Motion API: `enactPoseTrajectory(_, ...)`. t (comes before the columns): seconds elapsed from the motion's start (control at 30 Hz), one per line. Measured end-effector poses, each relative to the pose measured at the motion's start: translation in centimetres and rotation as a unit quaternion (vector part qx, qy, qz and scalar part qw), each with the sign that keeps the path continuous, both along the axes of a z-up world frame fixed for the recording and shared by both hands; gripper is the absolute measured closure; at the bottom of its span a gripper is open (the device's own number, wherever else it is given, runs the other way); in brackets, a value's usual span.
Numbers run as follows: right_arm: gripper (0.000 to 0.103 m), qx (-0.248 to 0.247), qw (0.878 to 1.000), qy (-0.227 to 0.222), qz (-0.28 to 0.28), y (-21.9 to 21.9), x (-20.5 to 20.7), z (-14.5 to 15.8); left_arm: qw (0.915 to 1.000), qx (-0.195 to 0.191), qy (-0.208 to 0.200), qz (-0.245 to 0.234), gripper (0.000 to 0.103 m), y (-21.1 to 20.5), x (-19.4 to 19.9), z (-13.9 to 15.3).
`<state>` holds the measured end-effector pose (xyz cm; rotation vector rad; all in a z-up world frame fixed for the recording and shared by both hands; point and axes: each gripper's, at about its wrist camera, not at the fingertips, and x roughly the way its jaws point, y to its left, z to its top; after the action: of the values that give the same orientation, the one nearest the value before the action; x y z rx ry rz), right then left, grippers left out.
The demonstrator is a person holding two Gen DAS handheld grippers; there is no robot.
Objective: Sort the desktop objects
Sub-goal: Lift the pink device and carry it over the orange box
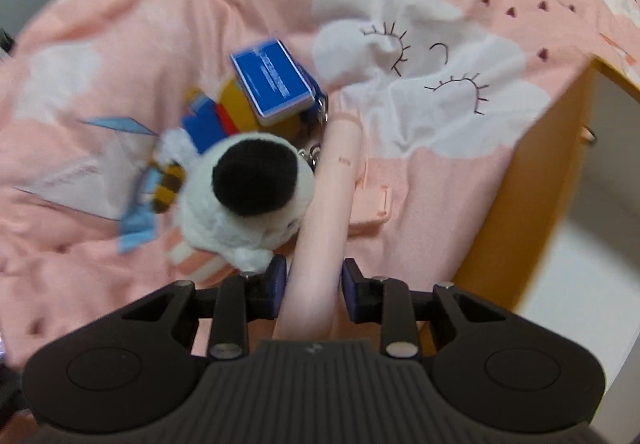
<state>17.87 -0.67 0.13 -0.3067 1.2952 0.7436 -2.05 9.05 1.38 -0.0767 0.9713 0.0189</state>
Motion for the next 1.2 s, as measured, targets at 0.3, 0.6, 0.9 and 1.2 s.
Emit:
enactPoseTrajectory(0.3,0.073,0.041,0.998,-0.037,-0.001,-3.0,-5.1,3.7,1.0,-0.004,0.004,0.008,0.066,0.6,-1.3,-0.1)
enactPoseTrajectory(0.6,0.073,0.037,0.994,-0.1,0.031,-5.9,-10.2,5.8,0.9999,-0.001,0.006,0.012,0.066,0.7,-2.1,0.2)
enactPoseTrajectory(0.9,0.072,0.051,0.992,-0.11,0.046,-7.2,-14.3,6.2,0.9998,0.0,0.002,0.02,0.066,1.2,-2.3,0.9)
enactPoseTrajectory(1.2,0.073,0.057,0.986,-0.084,0.132,-6.6,-17.4,4.4,0.9997,-0.01,-0.015,0.018,0.066,1.2,-2.6,2.1)
